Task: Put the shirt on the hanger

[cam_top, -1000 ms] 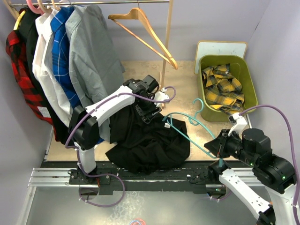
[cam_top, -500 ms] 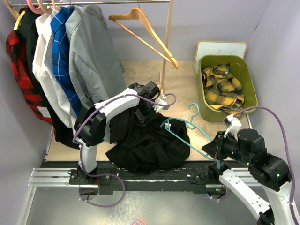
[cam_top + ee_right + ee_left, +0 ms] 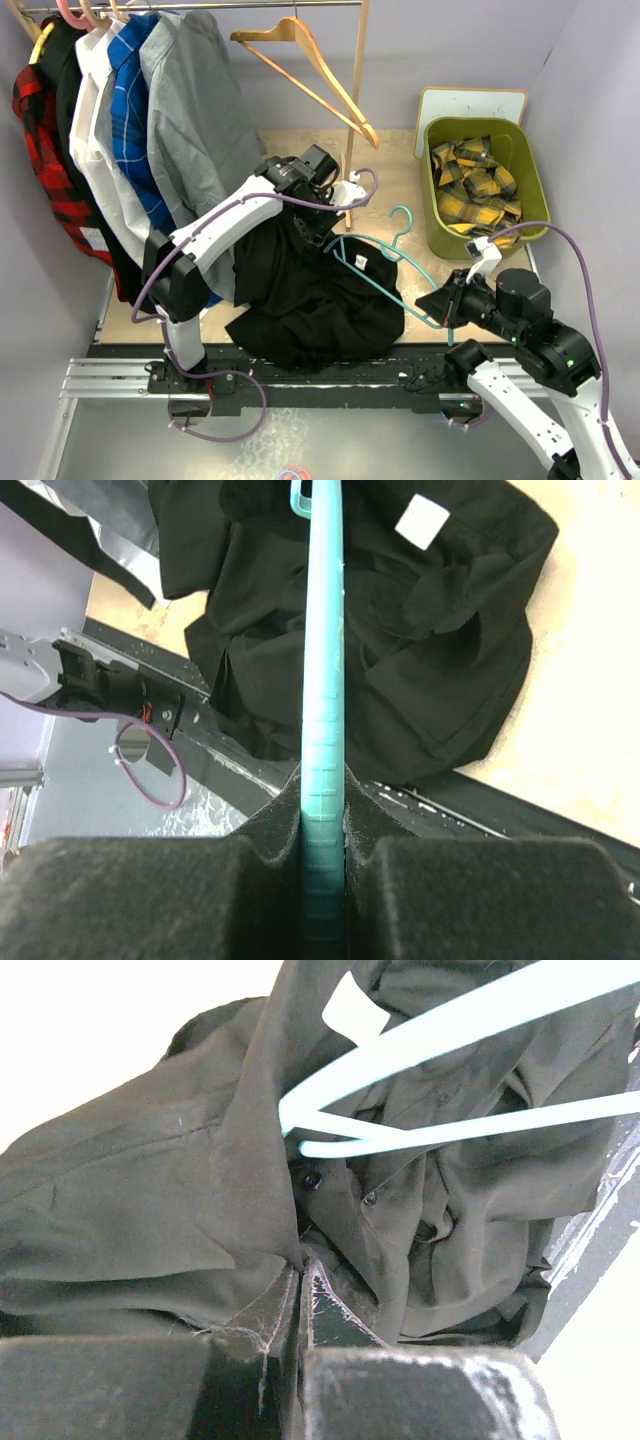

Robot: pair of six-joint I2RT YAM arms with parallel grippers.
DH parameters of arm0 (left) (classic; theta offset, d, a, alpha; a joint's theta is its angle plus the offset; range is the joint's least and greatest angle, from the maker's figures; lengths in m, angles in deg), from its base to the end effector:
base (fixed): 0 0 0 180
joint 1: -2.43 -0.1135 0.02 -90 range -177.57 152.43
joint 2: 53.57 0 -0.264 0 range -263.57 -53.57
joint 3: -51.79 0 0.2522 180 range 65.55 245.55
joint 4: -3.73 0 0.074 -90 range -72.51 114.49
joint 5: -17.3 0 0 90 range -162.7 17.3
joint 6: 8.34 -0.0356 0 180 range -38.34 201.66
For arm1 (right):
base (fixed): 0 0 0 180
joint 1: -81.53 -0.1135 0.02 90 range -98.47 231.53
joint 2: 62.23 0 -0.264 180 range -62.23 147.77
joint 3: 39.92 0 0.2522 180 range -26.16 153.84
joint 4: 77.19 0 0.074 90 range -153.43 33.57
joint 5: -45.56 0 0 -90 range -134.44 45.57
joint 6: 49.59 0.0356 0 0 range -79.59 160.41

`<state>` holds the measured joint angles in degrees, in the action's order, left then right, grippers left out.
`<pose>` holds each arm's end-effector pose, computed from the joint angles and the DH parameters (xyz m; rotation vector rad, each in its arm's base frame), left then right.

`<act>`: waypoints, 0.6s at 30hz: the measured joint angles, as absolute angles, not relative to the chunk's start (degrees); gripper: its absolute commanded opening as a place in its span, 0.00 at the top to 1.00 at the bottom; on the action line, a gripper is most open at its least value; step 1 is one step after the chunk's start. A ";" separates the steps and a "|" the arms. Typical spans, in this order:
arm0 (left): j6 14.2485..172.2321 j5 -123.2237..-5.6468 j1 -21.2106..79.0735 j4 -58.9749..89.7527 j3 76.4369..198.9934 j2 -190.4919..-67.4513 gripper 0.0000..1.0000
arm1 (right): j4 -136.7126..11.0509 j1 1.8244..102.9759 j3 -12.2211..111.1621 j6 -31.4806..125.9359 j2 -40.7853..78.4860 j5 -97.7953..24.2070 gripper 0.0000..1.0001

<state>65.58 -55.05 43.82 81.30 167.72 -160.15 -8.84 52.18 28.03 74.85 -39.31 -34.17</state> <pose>0.2811 -0.2621 0.3073 1.4140 2.4056 -0.5401 0.0450 0.0326 0.3516 -0.0305 2.0840 0.8819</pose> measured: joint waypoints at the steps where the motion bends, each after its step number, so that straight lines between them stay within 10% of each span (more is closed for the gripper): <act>1: 65.61 -54.89 43.82 81.48 168.09 -159.67 1.00 | -9.58 52.16 27.55 74.91 -39.20 -34.17 1.00; 18: 65.61 -56.56 43.82 83.01 173.71 -158.38 1.00 | -24.82 52.18 19.05 80.16 -40.14 -33.47 1.00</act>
<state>65.61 -56.56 43.82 83.01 173.71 -158.38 -24.82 52.18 19.05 80.16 -40.14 -33.47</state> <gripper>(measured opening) 0.007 0.101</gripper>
